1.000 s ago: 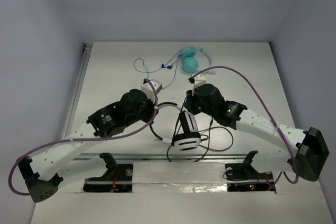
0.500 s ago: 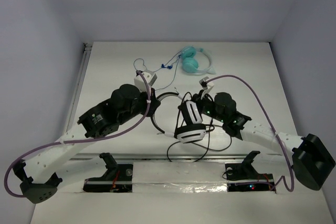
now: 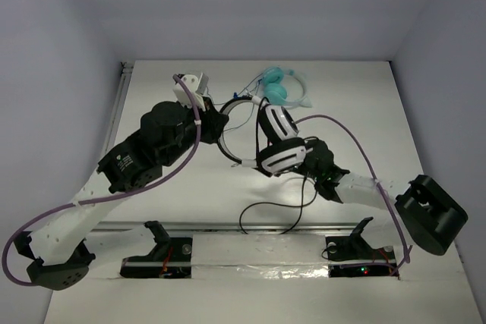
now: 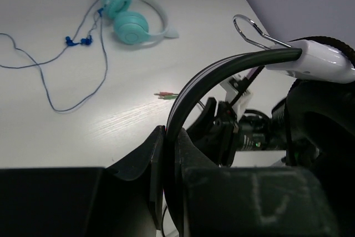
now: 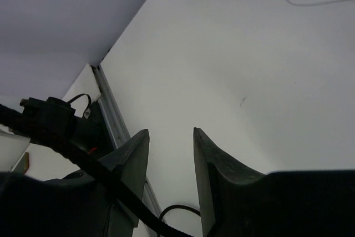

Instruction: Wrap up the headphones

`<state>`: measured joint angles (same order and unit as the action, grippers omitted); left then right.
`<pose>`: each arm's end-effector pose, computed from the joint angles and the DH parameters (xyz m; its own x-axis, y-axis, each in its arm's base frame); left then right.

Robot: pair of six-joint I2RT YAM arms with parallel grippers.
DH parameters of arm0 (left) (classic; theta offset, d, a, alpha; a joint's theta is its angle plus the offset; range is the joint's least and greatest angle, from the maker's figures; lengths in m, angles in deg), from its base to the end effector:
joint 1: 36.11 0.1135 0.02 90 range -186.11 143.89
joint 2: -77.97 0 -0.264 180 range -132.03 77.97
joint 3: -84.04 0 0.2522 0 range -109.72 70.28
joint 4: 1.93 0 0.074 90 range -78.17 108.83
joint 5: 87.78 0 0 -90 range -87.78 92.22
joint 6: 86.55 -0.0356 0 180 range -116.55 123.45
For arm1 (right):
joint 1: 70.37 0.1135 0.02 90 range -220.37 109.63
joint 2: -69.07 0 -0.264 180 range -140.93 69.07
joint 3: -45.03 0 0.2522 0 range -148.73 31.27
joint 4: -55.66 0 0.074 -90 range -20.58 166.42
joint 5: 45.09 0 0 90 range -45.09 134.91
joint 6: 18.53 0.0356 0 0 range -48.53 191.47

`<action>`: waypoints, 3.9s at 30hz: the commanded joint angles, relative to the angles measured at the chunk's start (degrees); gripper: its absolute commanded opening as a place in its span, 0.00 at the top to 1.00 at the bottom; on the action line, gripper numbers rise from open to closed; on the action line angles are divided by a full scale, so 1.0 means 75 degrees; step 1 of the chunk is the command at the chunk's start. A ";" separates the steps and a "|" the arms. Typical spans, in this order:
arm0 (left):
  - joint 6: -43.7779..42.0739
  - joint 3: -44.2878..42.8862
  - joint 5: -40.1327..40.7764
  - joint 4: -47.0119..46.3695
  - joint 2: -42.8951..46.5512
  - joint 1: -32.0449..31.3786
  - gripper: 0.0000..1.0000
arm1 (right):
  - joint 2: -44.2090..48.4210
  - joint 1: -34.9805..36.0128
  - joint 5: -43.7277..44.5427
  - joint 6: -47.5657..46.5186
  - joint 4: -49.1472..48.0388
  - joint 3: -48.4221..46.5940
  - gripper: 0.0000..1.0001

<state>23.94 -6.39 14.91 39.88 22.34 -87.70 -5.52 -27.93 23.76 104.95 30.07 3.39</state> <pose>0.1217 -0.1409 0.4621 -0.2912 -0.1824 -0.9391 0.5626 0.7613 -0.3223 0.1890 0.1902 0.2171 -0.5717 0.1744 -0.8017 -0.6930 0.4204 0.5857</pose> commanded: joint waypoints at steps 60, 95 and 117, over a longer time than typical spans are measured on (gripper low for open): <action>0.0890 0.2756 0.2260 0.0057 -0.1314 0.0715 1.00 | 0.2868 0.3752 0.6296 -0.1403 0.8996 -0.3899 1.00; -0.0634 0.2406 -0.0150 -0.0167 0.0117 0.0071 1.00 | 0.0464 0.1057 0.7038 -0.1862 0.6864 -0.3713 0.67; -0.1279 0.2007 0.0674 0.0488 0.0141 0.0071 1.00 | 0.0817 0.0623 0.7226 -0.0127 0.9043 -0.3700 0.33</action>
<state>13.41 12.45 15.47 45.50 21.16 -87.17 1.98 -22.16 75.78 103.02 95.59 -20.54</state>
